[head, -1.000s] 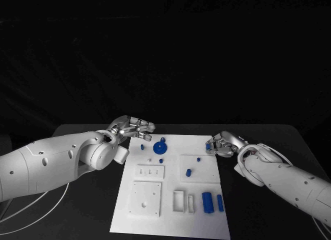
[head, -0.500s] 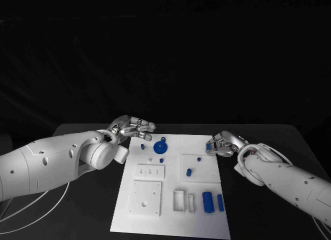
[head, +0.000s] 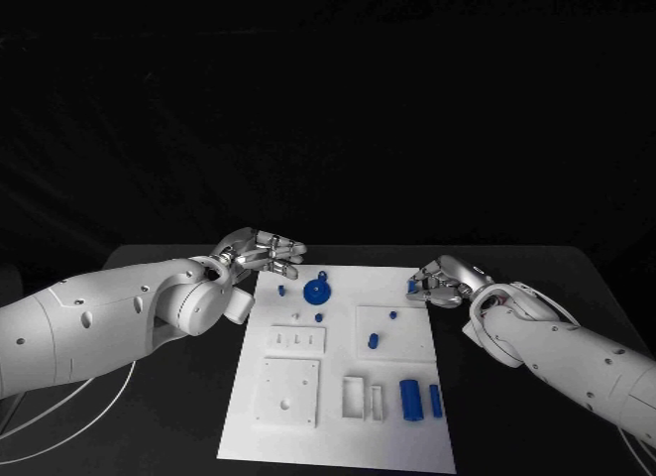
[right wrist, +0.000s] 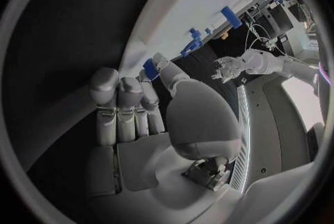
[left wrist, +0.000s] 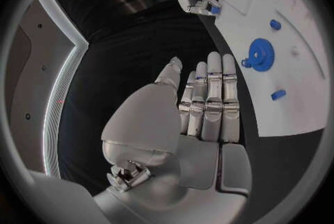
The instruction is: Assemble the parts on the task board
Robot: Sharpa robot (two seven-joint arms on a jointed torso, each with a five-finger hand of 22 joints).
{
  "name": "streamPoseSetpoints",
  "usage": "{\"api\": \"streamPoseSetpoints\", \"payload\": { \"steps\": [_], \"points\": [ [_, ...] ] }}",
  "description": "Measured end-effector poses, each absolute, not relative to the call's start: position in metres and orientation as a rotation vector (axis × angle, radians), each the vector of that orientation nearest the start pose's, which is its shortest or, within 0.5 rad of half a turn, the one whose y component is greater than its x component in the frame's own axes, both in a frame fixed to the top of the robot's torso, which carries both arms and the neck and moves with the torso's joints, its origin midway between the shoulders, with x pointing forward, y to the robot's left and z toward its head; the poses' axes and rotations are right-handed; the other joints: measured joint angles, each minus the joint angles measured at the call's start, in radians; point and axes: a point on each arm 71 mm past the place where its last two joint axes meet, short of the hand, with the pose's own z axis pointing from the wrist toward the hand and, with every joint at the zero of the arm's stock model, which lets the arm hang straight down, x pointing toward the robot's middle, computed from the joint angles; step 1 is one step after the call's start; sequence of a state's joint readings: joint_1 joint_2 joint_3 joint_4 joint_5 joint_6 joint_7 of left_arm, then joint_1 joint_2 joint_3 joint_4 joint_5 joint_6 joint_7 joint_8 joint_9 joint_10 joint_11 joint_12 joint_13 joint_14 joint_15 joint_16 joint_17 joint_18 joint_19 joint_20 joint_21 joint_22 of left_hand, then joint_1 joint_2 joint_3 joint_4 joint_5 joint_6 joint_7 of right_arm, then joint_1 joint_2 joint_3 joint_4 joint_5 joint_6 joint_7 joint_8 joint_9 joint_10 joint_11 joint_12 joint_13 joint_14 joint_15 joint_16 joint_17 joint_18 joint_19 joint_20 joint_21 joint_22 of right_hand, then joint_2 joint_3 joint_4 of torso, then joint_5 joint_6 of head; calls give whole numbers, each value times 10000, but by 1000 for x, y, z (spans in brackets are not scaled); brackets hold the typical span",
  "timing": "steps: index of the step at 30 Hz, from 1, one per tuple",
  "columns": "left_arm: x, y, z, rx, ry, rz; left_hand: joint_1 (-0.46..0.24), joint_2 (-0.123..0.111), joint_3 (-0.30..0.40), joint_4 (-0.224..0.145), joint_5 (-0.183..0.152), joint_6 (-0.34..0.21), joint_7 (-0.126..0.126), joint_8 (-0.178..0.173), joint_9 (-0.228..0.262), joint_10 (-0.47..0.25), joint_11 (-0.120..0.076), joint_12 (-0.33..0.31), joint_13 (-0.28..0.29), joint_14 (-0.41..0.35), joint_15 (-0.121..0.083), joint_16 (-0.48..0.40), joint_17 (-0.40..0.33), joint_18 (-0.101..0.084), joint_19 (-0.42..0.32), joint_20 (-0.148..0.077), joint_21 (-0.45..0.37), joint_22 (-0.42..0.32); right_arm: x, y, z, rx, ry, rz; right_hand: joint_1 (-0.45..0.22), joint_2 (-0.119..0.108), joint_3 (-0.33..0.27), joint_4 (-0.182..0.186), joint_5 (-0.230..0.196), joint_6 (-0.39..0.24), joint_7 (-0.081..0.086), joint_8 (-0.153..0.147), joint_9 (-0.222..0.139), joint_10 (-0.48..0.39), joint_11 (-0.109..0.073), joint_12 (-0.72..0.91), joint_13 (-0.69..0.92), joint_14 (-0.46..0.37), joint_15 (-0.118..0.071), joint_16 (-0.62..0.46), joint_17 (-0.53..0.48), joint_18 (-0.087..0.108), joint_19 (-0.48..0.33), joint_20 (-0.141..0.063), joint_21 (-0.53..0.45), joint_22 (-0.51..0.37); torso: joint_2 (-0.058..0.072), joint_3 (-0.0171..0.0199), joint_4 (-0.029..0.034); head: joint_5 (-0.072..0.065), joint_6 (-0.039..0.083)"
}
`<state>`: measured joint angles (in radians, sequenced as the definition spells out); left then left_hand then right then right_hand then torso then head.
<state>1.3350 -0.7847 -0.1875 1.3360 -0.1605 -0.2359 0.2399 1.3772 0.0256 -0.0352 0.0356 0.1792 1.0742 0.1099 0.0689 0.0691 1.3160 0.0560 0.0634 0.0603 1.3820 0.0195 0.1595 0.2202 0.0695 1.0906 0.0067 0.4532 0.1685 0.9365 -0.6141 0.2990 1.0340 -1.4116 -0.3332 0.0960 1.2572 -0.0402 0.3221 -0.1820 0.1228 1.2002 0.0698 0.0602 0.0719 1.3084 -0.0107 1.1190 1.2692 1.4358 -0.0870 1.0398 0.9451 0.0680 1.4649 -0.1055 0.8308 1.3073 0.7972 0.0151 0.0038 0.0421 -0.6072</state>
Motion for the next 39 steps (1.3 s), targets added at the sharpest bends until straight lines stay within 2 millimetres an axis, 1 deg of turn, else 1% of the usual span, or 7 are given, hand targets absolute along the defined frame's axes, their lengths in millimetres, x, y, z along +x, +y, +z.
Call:
{"api": "streamPoseSetpoints", "payload": {
  "steps": [6, 12, 15, 17, 21, 30, 39],
  "points": [
    [529, 235, -176, -9194, 16321, -12828, -44, -43, -69, 69, 367, 317, -207, 0, 0, 1340, -457, 110, 90, 615, -476, 1812, 1077, -162, 547, -547, 1011, 617, 543, -237, -237, 1634, 15809, 6747, 12, 11, -1, -1, -196, -1, -1, 1, -1, 0, 0, 0, 9, 0, 0, 0, 25, 0, 0, 0, 53, 0, -47, -14, -11, 14, 42],
    [534, 225, -173, -8898, 16741, -12469, -686, 22, -221, 278, 803, 849, -455, 0, 216, 1492, -690, 918, 550, 345, -856, 4032, 2593, -316, 506, -917, 2394, 1587, 546, -222, -218, 1374, 15705, 6926, 12, 11, -86, 169, -609, 16, -21, 1, -4, 36, -36, -3, 20, 1, -1, 0, 64, 1, 0, 0, 53, 0, -160, -72, -66, 31, 57],
    [538, 216, -170, -8561, 17083, -12201, -877, 32, -116, 314, 2562, 1045, -578, 0, 441, 1480, -805, 1329, 782, 211, -953, 4744, 3020, -317, 366, -1056, 2922, 1994, 546, -211, -210, 1175, 15759, 7036, 15, 8, -60, 194, -610, 19, -27, 1, -6, 36, -36, -4, 23, 1, 0, 0, 64, 1, 0, 0, 53, 0, -246, -110, -81, 56, 52],
    [542, 210, -167, -8289, 17334, -11979, -1027, -48, -55, 251, 2835, 1266, -688, 0, 784, 1507, -888, 1661, 988, 126, -1038, 5236, 3274, -317, 203, -1102, 3311, 2303, 545, -200, -205, 994, 15840, 7152, 54, -31, -60, 194, -610, 24, -40, 0, -7, 36, -36, -4, 28, 1, 0, 0, 64, 1, 0, 1, 53, 0, -303, -128, -86, 95, 34],
    [548, 198, -164, -7782, 17889, -11524, -1696, -246, -276, 471, 2685, 1572, -890, 45, 1987, 1484, -985, 2228, 1400, -92, -1101, 6043, 3577, -316, -94, -1176, 3933, 2831, 540, -176, -198, 605, 16022, 7396, 81, -58, -31, 222, -648, 24, -42, -1, -7, 36, -36, -4, 28, 1, 0, 0, 64, 1, 0, 1, 53, 0, -407, -147, -98, 156, -13],
    [554, 177, -169, -6997, 19100, -10236, -2473, -1122, 258, 1562, 1577, 1289, -984, 54, 6590, 1508, -1027, 2462, 2229, -373, -1101, 6892, 3309, -315, -273, -1191, 3945, 3425, 526, -134, -201, -87, 16624, 7590, 80, -59, 24, 278, -648, 23, -43, -37, -19, 36, -36, -5, 14, 2, 0, 0, 43, 2, 0, 1, 8, 0, -593, -195, -128, 161, -100],
    [554, 162, -176, -6334, 20022, -9110, -2523, -1324, 387, 1820, 1138, 1152, -907, 0, 6933, 1508, -1026, 2227, 2388, -495, -1050, 7005, 2972, -315, -213, -1132, 3585, 3790, 521, -113, -202, -361, 16897, 7527, 79, -60, 25, 278, -648, 21, -42, -22, -14, 35, -36, -5, 14, 1, 2, 0, 29, 3, 0, 1, 8, 0, -663, -210, -133, 143, -155]
  ]
}}
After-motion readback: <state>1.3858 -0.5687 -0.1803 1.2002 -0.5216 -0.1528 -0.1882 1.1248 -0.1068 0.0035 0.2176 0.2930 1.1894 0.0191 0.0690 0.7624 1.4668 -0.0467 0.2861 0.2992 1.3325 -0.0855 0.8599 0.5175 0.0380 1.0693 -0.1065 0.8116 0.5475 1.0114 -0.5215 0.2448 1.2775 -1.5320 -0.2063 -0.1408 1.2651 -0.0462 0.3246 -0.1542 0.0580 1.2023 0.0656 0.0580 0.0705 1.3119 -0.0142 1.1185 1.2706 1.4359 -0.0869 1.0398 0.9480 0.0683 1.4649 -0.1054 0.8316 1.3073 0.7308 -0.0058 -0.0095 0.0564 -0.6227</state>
